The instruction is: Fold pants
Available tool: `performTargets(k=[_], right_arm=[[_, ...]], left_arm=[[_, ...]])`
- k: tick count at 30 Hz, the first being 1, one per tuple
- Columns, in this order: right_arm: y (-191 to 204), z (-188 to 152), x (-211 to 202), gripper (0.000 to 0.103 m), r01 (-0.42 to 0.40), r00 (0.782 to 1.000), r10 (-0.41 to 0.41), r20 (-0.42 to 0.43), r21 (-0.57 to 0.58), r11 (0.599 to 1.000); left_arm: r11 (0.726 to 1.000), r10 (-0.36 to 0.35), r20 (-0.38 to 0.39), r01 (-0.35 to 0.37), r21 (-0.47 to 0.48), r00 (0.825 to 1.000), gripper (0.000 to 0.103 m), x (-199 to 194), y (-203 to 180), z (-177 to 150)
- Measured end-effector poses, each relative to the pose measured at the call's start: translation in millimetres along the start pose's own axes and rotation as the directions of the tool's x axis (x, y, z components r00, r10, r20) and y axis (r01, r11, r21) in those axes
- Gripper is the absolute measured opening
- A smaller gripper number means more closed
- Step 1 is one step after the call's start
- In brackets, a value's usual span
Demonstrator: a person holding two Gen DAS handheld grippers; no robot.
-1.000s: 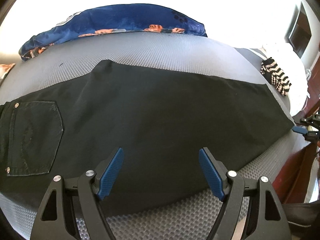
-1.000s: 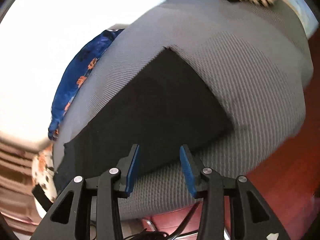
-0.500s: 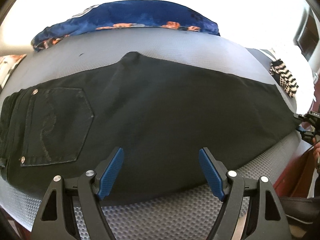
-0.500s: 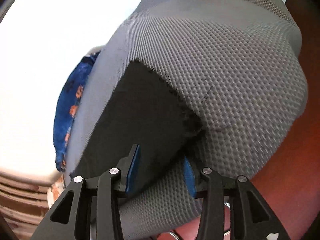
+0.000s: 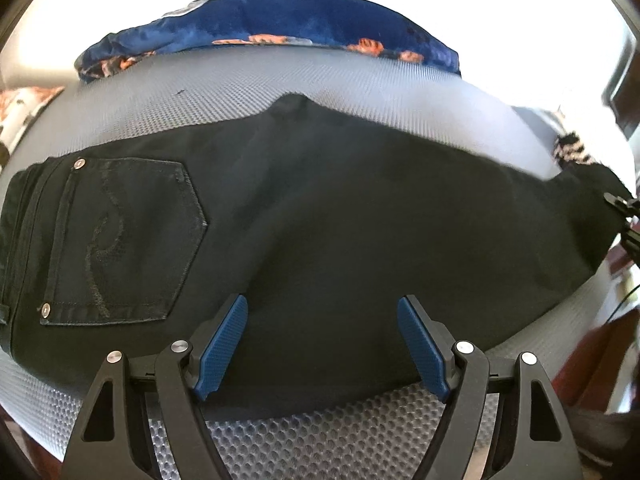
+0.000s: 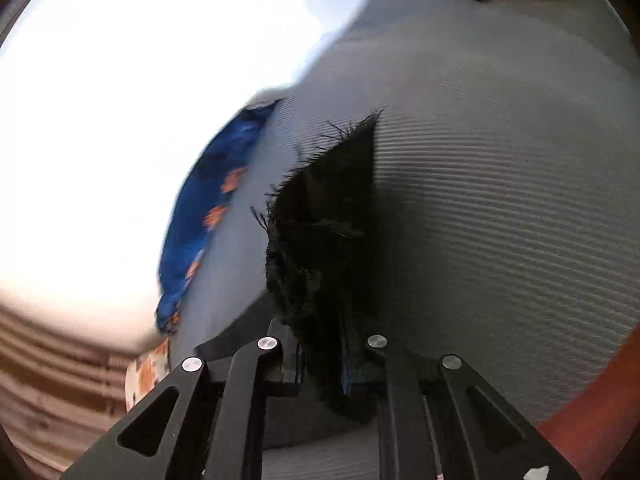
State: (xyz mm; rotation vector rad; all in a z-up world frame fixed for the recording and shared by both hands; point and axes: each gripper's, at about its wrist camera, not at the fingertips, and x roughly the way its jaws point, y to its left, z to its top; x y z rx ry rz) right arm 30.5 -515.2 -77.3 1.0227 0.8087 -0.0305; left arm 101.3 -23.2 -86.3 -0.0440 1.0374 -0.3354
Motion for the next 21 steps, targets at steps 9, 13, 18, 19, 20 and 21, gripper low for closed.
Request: performTargets(k=[9,13,18,19,20,21], right_arm=[[129,-25,87,0.013,-0.150,0.974,0.107,-0.200,-0.213,0.965],[169,-62,136,0.013,-0.190,0.945,0.094,-0.314,-0.291,0.938],[201,-125,188,0.010,-0.233,0.887,0.041,-0.460,-0.369,0.900],[206,-138,196,0.010,-0.234,0.877,0.019,-0.480,-0.393,0.889],[209,-152,203,0.010,-0.224,0.872,-0.018,-0.489,-0.432,0.874],[209,-162,207,0.010,-0.214,0.869,-0.043,-0.493,-0.453,0.866]], left_arm=[[0.996,0.000,0.054,0.005,-0.094,0.999,0.078,-44,43,8],[0.992,0.008,0.080,0.002,-0.127,0.997,0.078,-61,64,7],[0.987,0.014,0.102,0.003,-0.162,0.995,0.078,-73,85,-5],[0.985,0.008,0.103,0.010,-0.172,0.995,0.078,-73,89,-7],[0.984,0.006,0.099,0.012,-0.179,0.995,0.078,-72,92,-9],[0.983,0.003,0.097,0.015,-0.181,0.995,0.078,-70,94,-10]])
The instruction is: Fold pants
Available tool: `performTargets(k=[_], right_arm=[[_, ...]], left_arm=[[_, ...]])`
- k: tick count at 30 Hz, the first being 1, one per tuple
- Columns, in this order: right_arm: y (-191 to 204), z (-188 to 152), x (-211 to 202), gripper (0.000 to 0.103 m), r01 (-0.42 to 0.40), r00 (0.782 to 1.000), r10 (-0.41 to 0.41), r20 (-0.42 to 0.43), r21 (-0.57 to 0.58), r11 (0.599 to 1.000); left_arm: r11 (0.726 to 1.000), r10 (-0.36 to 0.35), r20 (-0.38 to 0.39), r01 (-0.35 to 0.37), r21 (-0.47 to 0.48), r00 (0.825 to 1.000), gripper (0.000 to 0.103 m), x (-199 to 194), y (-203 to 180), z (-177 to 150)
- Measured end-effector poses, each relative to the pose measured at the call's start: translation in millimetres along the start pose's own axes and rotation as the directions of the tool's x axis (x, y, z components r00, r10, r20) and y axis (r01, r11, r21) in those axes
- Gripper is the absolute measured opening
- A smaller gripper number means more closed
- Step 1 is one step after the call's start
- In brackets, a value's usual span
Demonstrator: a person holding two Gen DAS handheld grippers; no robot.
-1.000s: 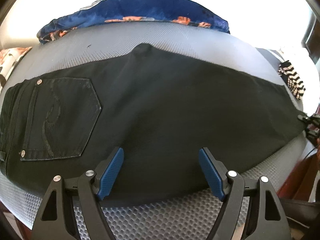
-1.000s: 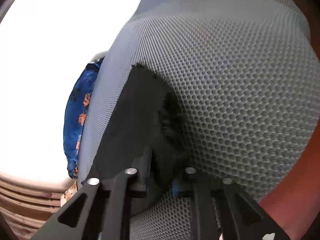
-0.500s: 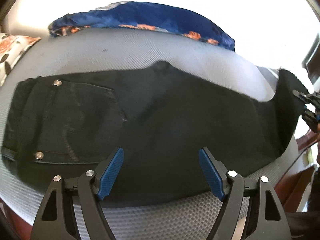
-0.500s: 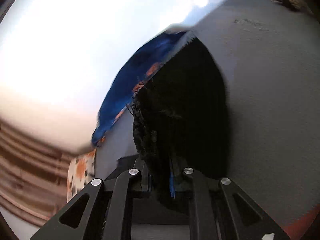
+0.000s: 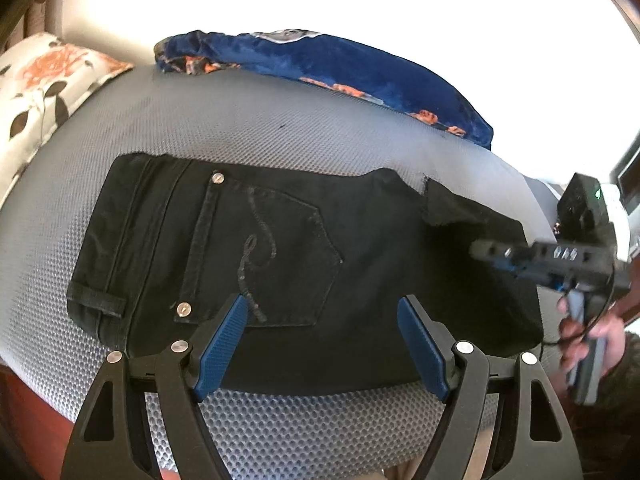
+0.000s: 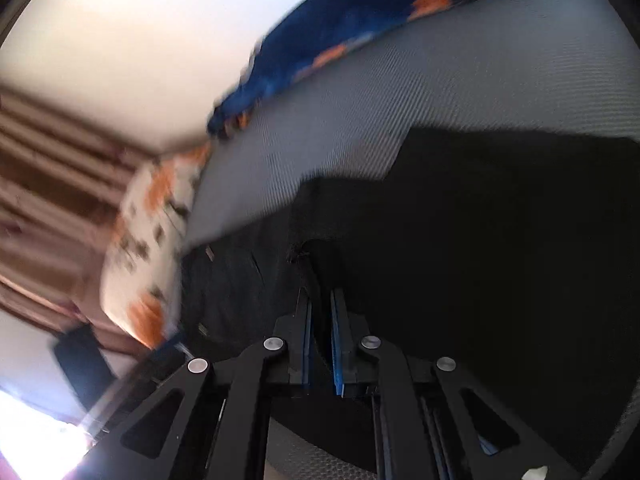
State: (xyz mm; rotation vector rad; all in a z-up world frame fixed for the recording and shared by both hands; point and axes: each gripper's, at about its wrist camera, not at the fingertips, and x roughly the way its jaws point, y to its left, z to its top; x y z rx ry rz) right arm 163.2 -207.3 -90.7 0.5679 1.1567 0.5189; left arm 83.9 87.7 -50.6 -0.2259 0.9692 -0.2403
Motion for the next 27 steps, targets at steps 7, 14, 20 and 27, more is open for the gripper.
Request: performTargets(k=[7,14,20,27], right_arm=[[3,-14,18,0.013,0.110,0.994,-0.111,-0.005,-0.069,0.992],[21,-18,23,0.023,0.309,0.951,-0.302,0.062,-0.194,0.931],[36,-24,27,0.033,0.392,0.920,-0.382,0.092,-0.288,0.874],[27,-17,38,0.041,0.390,0.917,-0.396,0.048,-0.309,0.867]], left_arm=[[1.000,-0.018,-0.023,0.018,0.003,1.000,0.078,14,12,-11],[0.998,-0.049,-0.034,0.048,-0.041,0.998,0.078,21,25,-19],[0.997,-0.063,-0.015,0.062,-0.039,0.998,0.078,17,24,-16],[0.997,-0.057,-0.017,0.056,-0.047,0.998,0.078,19,27,-15]])
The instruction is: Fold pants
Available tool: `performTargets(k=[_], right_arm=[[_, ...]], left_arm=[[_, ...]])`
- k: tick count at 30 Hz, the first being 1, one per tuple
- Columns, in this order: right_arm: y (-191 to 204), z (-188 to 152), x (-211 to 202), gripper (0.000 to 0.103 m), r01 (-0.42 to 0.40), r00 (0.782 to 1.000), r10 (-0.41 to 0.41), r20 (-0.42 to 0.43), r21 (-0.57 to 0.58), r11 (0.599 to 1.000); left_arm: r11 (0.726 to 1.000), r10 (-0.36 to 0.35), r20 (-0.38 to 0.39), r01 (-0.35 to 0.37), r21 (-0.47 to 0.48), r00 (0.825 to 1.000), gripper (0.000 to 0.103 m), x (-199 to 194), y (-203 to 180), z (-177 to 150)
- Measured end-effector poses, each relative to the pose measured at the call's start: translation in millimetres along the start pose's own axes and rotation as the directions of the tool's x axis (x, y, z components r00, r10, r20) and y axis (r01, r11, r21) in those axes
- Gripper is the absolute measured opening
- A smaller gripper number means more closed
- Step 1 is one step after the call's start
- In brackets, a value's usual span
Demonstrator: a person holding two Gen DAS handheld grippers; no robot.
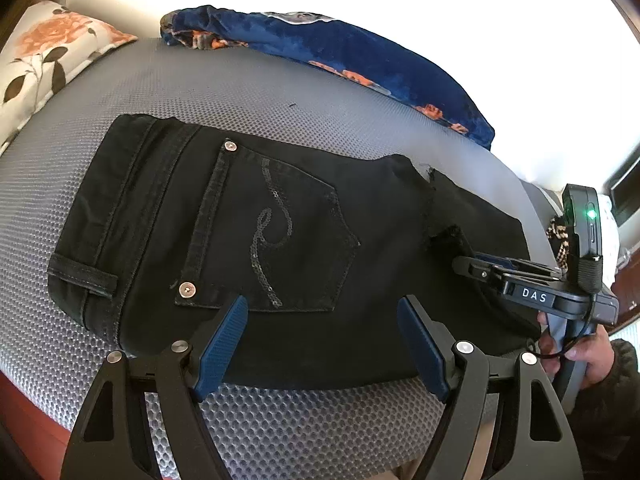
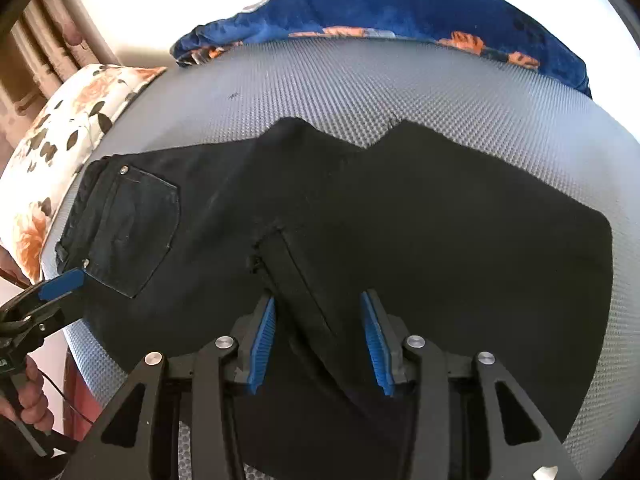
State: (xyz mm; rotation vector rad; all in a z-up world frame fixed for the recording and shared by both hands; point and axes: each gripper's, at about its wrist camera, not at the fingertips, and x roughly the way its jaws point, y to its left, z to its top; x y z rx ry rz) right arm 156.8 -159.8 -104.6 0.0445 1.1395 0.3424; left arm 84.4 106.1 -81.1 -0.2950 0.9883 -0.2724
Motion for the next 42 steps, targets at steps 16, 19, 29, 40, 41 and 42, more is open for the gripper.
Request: performTargets(k=[16,19,29,40,41,42], right_arm=[[16,4,-16,0.009,-0.197,0.980,0.196,0.045,0.014,0.980],[32,-4,-10,0.009,-0.244,0.970,0.245,0.005,-0.018,0.970],[64,-32,12,0.021,-0.222,0.973,0.212,-0.090,-0.122,0.967],[34,-46,-56,0.053,-0.227,0.972,0.230,0.054,-0.058,0.972],[24,-48,-62,0.053,-0.222,0.972,0.224,0.073,-0.024,0.975],[15,-50,-67,0.053,-0.228,0.970,0.227,0.087,0.006,0.974]], left_arm=[[1.000,-0.005,0.002,0.005,-0.006,1.000,0.078,1,4,4],[1.000,-0.010,0.001,0.010,-0.002,1.000,0.078,2,3,3],[0.999,-0.041,-0.010,0.041,-0.014,0.999,0.078,3,0,1],[0.966,-0.238,-0.095,0.226,-0.128,0.967,0.078,7,-17,12],[0.960,-0.257,-0.113,0.240,-0.147,0.960,0.077,12,-19,12],[0.952,-0.279,-0.132,0.255,-0.170,0.951,0.076,17,-22,12]])
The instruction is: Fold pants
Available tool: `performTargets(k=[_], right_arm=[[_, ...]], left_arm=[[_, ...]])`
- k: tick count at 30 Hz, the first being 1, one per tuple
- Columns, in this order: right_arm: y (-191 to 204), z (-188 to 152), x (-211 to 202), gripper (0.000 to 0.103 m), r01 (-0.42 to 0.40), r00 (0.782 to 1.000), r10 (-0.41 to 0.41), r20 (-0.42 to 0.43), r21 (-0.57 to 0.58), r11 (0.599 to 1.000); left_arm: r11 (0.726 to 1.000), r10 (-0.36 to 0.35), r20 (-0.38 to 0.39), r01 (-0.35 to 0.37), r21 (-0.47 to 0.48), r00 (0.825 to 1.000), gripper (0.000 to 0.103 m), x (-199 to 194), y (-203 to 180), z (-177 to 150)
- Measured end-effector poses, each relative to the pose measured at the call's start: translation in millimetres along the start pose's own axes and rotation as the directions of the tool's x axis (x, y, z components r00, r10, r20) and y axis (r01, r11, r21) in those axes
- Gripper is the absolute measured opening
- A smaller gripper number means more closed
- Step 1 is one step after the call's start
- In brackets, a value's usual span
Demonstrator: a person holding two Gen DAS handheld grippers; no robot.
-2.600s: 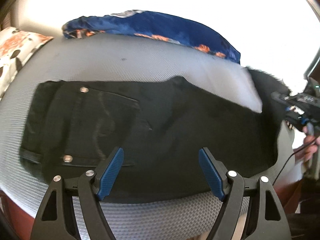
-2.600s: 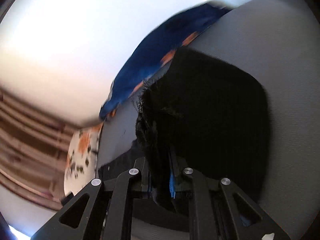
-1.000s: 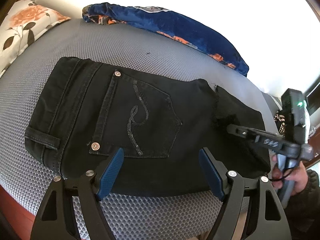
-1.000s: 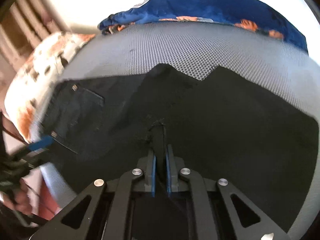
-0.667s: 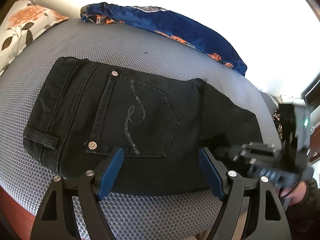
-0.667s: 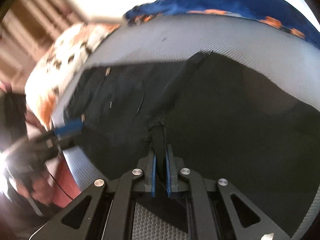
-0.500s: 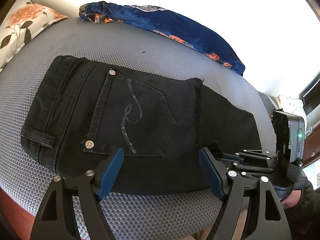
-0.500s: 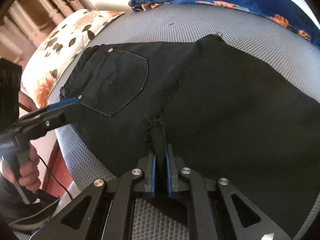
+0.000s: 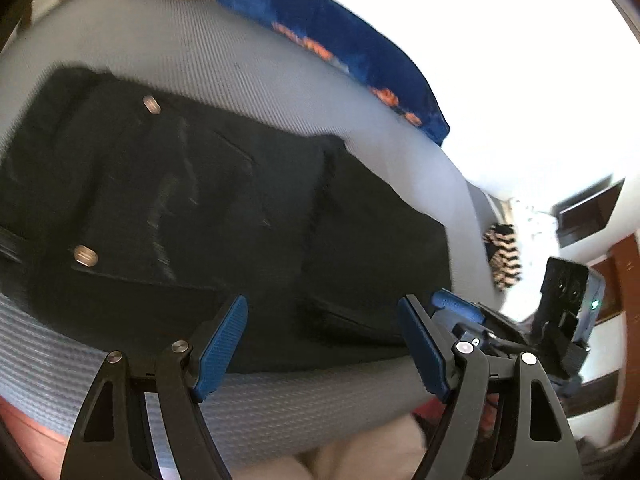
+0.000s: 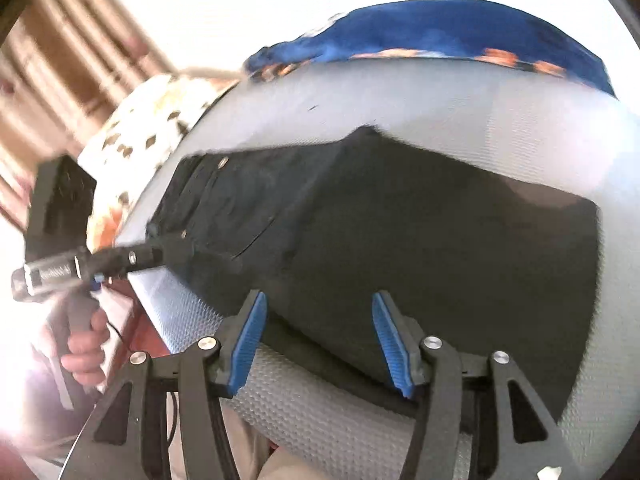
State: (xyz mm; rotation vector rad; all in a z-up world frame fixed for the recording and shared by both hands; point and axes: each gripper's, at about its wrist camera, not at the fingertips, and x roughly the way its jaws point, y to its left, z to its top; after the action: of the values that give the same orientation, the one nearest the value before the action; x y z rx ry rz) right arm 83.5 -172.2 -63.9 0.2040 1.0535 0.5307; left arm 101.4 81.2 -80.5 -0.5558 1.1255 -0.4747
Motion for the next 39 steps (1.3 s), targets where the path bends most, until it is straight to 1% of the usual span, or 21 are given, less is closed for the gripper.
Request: performTargets(k=[1,3,7,9,12,14,18,19,20,21,22,23,24,27,30,33,36,37,39], right_arm=[[-7,-1,-5,0.054,0.000,1.000,0.000,0.008,0.022,1.000],[-22,-4,-12,0.055,0.025,0.999,-0.026,0.023,0.075,0.997],[-47,-9,-21,0.056,0.015,0.999,-0.023,0.043,0.171,0.985],[-55,-13,-23,0.056,0.008,0.999,-0.018,0.051,0.203,0.979],[-64,-18,-23,0.056,0.009,0.999,-0.022,0.050,0.235,0.972],[-70,-21,-24,0.056,-0.002,0.999,-0.012,0.051,0.253,0.967],[-74,-23,-20,0.056,0.004,0.999,-0.016,0.044,0.267,0.964],[-75,-24,-18,0.056,0.008,0.999,-0.019,0.039,0.268,0.963],[-75,-24,-16,0.056,0.019,0.999,-0.029,0.032,0.267,0.963],[-75,-24,-15,0.056,0.033,0.999,-0.041,0.024,0.266,0.963],[-76,-24,-12,0.056,0.044,0.999,-0.050,0.015,0.266,0.963],[-77,-26,-11,0.056,0.046,0.999,-0.050,0.010,0.272,0.961],[-79,-27,-10,0.056,0.047,0.999,-0.050,0.002,0.281,0.958],[-84,-31,-11,0.056,0.086,0.996,-0.083,-0.020,0.288,0.954],[-85,-36,-12,0.054,0.143,0.990,-0.135,-0.047,0.252,0.957],[-85,-39,-4,0.054,0.166,0.985,-0.154,-0.072,0.219,0.961],[-77,-37,-1,0.057,0.202,0.978,-0.190,-0.085,0.169,0.965],[-76,-35,-1,0.057,0.207,0.977,-0.196,-0.085,0.158,0.965],[-75,-30,-6,0.056,0.194,0.981,-0.187,-0.057,0.152,0.969]], left_arm=[[1.000,-0.011,-0.024,0.010,-0.018,1.000,0.076,7,-1,1],[0.999,-0.024,-0.069,0.021,-0.041,0.997,0.069,20,-5,1],[0.995,-0.039,-0.149,0.024,-0.100,0.988,0.056,45,-4,1],[0.992,-0.032,-0.179,0.010,-0.126,0.983,0.056,54,-2,1],[0.986,-0.032,-0.197,-0.001,-0.168,0.980,0.056,63,6,0],[0.983,-0.044,-0.192,0.009,-0.183,0.980,0.056,66,6,2],[0.984,-0.055,-0.189,0.020,-0.179,0.980,0.055,73,1,2],[0.986,-0.047,-0.190,0.015,-0.166,0.981,0.044,75,-2,2],[0.988,-0.037,-0.196,0.007,-0.153,0.980,0.022,77,-3,1],[0.989,-0.030,-0.211,-0.001,-0.146,0.977,0.013,81,-4,-1],[0.989,-0.026,-0.215,-0.006,-0.148,0.976,0.011,83,-3,-4],[0.991,-0.012,-0.200,-0.014,-0.132,0.980,0.010,81,-4,-7],[0.993,-0.007,-0.189,-0.016,-0.116,0.982,0.009,79,-6,-9],[0.998,0.001,-0.152,-0.011,-0.067,0.988,0.009,67,-11,-18],[0.999,0.024,-0.156,-0.031,-0.044,0.987,0.009,70,-10,-23],[0.999,0.032,-0.152,-0.036,-0.023,0.988,0.010,76,-9,-22],[0.996,0.084,-0.143,-0.079,0.039,0.986,0.020,73,-20,-18],[0.990,0.120,-0.114,-0.112,0.082,0.986,0.024,68,-25,-16],[0.973,0.156,-0.037,-0.148,0.175,0.987,0.027,56,-37,-10]])
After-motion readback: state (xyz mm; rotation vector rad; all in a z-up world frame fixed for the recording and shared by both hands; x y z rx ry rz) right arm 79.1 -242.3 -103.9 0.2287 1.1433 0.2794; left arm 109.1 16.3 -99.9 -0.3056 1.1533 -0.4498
